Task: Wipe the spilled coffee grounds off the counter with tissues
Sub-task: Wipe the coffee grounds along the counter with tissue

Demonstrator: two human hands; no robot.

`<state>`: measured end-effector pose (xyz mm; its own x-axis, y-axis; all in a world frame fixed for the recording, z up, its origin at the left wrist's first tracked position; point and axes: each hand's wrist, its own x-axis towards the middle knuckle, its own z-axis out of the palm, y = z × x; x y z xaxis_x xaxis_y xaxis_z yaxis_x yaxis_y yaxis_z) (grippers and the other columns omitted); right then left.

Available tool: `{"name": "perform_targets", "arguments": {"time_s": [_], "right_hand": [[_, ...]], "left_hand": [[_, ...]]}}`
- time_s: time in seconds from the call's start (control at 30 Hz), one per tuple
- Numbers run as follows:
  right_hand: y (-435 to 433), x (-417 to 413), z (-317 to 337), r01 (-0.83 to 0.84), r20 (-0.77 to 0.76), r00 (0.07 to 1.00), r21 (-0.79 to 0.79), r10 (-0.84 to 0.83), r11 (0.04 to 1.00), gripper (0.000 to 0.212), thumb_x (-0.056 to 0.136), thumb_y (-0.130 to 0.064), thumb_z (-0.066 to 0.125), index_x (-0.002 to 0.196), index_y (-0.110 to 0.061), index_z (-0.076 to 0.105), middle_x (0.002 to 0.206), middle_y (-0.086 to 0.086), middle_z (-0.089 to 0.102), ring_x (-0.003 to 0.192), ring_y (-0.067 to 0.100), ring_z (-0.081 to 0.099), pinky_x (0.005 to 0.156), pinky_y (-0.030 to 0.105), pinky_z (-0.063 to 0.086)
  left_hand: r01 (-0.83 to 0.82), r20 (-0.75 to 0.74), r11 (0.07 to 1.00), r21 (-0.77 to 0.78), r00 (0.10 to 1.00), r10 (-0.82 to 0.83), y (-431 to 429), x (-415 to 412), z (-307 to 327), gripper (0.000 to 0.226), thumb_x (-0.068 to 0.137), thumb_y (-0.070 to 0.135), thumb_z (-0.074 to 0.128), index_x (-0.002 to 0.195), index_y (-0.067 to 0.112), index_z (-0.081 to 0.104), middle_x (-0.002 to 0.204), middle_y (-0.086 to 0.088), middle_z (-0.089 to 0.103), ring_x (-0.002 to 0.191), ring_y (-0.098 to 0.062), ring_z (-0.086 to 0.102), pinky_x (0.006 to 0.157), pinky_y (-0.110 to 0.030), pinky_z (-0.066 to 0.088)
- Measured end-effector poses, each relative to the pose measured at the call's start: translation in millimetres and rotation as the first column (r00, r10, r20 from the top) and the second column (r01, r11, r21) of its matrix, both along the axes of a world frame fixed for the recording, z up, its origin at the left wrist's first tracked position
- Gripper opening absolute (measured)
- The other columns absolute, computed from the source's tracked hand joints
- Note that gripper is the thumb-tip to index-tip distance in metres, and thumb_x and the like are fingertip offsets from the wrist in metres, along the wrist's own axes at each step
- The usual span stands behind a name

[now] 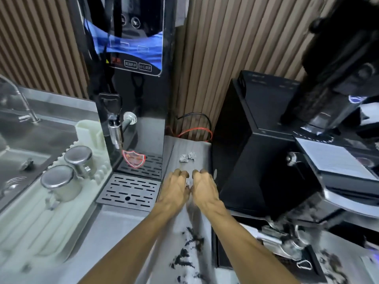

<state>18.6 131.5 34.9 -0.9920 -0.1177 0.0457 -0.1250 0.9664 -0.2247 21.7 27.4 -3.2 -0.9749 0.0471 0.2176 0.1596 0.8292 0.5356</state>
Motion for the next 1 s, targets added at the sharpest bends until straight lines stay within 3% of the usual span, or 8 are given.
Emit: {"name": "perform_targets", "arguments": {"time_s": [0.17, 0.33, 0.5, 0.6, 0.67, 0.77, 0.87, 1.0], "right_hand": [[27, 76, 15, -0.001, -0.055, 0.998, -0.061, -0.003, 0.998, 0.029, 0.086, 0.002, 0.055, 0.115, -0.003, 0.057, 0.111, 0.014, 0.055, 0.105, 0.031, 0.055, 0.078, 0.034, 0.045], [83, 178, 19, -0.067, -0.116, 0.992, -0.134, 0.052, 0.989, 0.024, 0.079, 0.004, 0.051, 0.100, -0.004, 0.059, 0.098, 0.014, 0.055, 0.090, 0.030, 0.054, 0.066, 0.029, 0.030], [167, 298, 24, -0.038, -0.169, 0.986, -0.223, 0.000, 0.974, 0.022, 0.079, 0.001, 0.057, 0.098, -0.009, 0.062, 0.098, 0.006, 0.056, 0.085, 0.023, 0.055, 0.069, 0.030, 0.044], [222, 364, 17, 0.026, -0.156, 0.985, -0.266, -0.070, 0.964, 0.025, 0.081, -0.002, 0.067, 0.104, -0.012, 0.064, 0.100, -0.001, 0.056, 0.086, 0.014, 0.055, 0.071, 0.009, 0.042], [257, 400, 8, 0.099, -0.116, 0.984, -0.292, -0.138, 0.951, 0.029, 0.078, -0.002, 0.072, 0.105, -0.009, 0.066, 0.101, 0.000, 0.062, 0.085, 0.013, 0.058, 0.070, 0.002, 0.038], [302, 446, -12, 0.273, -0.045, 0.952, -0.316, -0.302, 0.908, 0.021, 0.074, -0.001, 0.072, 0.093, -0.007, 0.068, 0.093, 0.008, 0.065, 0.080, 0.021, 0.062, 0.066, 0.021, 0.043], [338, 484, -36, 0.434, 0.031, 0.892, -0.332, -0.450, 0.837, 0.020, 0.077, -0.006, 0.074, 0.097, -0.005, 0.069, 0.095, 0.008, 0.065, 0.082, 0.026, 0.064, 0.070, 0.025, 0.046], [376, 526, -79, 0.569, 0.135, 0.817, -0.338, -0.560, 0.749, 0.018, 0.073, -0.001, 0.076, 0.089, -0.003, 0.068, 0.085, 0.009, 0.065, 0.074, 0.024, 0.061, 0.063, 0.026, 0.044]], "left_hand": [[0.022, -0.053, 0.999, 0.032, 0.998, -0.020, 19, 79, 18, 0.036, 0.086, 0.011, 0.060, 0.122, 0.010, 0.056, 0.119, -0.006, 0.053, 0.108, -0.023, 0.049, 0.085, -0.029, 0.042], [0.093, -0.123, 0.994, 0.065, 0.989, -0.084, 53, 171, 31, 0.027, 0.081, 0.008, 0.060, 0.108, 0.010, 0.060, 0.107, -0.007, 0.057, 0.097, -0.028, 0.055, 0.081, -0.038, 0.048], [0.209, -0.138, 0.972, 0.109, 0.971, -0.193, 119, 272, 30, 0.034, 0.079, 0.010, 0.063, 0.112, 0.012, 0.060, 0.107, -0.004, 0.057, 0.098, -0.021, 0.054, 0.084, -0.031, 0.045], [0.306, -0.066, 0.945, 0.111, 0.951, -0.301, 172, 329, 21, 0.037, 0.081, 0.013, 0.065, 0.117, 0.014, 0.058, 0.114, -0.003, 0.054, 0.104, -0.020, 0.052, 0.084, -0.023, 0.040], [0.386, -0.054, 0.918, 0.088, 0.922, -0.383, 209, 362, 12, 0.038, 0.083, 0.012, 0.062, 0.120, 0.010, 0.057, 0.120, -0.006, 0.054, 0.109, -0.022, 0.051, 0.089, -0.027, 0.042], [0.499, -0.016, 0.865, 0.059, 0.867, -0.499, 262, 407, -3, 0.037, 0.085, 0.012, 0.060, 0.121, 0.007, 0.056, 0.123, -0.009, 0.048, 0.107, -0.027, 0.051, 0.084, -0.039, 0.050], [0.579, 0.077, 0.815, 0.030, 0.811, -0.580, 307, 442, -27, 0.037, 0.085, 0.013, 0.061, 0.122, 0.013, 0.056, 0.121, -0.004, 0.045, 0.104, -0.023, 0.050, 0.081, -0.039, 0.051], [0.669, 0.206, 0.743, -0.008, 0.729, -0.653, 349, 470, -67, 0.043, 0.087, 0.016, 0.061, 0.129, 0.014, 0.053, 0.123, -0.004, 0.050, 0.111, -0.025, 0.051, 0.091, -0.038, 0.047]]}}
